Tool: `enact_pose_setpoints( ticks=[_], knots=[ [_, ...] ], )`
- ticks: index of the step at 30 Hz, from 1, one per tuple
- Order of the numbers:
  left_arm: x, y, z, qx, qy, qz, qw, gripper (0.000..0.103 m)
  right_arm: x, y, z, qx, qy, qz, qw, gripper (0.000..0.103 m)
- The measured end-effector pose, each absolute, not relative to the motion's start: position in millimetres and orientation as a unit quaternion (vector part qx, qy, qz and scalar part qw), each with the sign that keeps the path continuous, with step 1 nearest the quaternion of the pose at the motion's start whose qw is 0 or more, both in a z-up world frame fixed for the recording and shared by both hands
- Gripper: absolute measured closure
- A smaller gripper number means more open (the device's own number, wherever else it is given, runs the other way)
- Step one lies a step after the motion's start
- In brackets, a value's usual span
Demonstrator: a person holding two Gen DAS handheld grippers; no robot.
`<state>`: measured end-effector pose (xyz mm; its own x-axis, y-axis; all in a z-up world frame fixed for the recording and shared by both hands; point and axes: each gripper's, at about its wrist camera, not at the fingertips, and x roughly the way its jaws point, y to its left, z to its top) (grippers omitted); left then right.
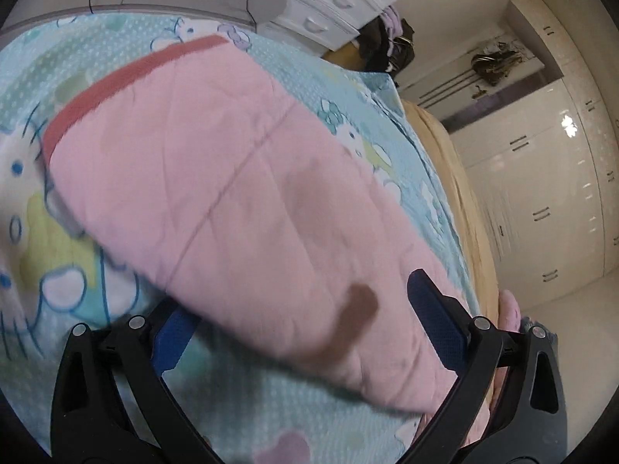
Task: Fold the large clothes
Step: 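Move the left tool to the other sleeve cuff and grasp it, then lift the grasped sleeve with the left tool and fold it over the jacket body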
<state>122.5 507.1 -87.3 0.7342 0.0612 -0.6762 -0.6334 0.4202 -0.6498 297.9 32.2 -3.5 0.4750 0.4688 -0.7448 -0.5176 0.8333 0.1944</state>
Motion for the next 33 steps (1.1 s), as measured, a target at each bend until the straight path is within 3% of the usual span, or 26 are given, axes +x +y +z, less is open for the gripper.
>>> enact_pose_setpoints(
  ticks=[2, 3, 6, 12, 22, 33],
  knots=[
    [126, 507, -80, -0.482, 0.297, 0.237, 0.789, 0.035, 302, 10, -2, -0.02, 0.423, 0.269, 0.865, 0.004],
    [127, 506, -74, -0.468, 0.299, 0.248, 0.794, 0.067, 304, -2, -1, -0.014, 0.422, 0.26, 0.868, 0.004],
    [126, 502, -55, -0.441, 0.283, 0.246, 0.816, 0.079, 310, -43, 1, 0.005, 0.419, 0.228, 0.879, 0.004],
    [125, 478, -7, -0.406, 0.249, 0.24, 0.846, 0.085, 320, -104, 1, 0.041, 0.416, 0.185, 0.889, 0.004],
    [154, 402, 106, -0.327, 0.187, 0.177, 0.909, 0.087, 320, -153, 11, 0.087, 0.4, 0.175, 0.896, 0.004],
    [183, 303, 171, -0.254, 0.172, 0.106, 0.946, 0.088, 313, -198, 15, 0.126, 0.391, 0.17, 0.896, 0.004]
  ],
)
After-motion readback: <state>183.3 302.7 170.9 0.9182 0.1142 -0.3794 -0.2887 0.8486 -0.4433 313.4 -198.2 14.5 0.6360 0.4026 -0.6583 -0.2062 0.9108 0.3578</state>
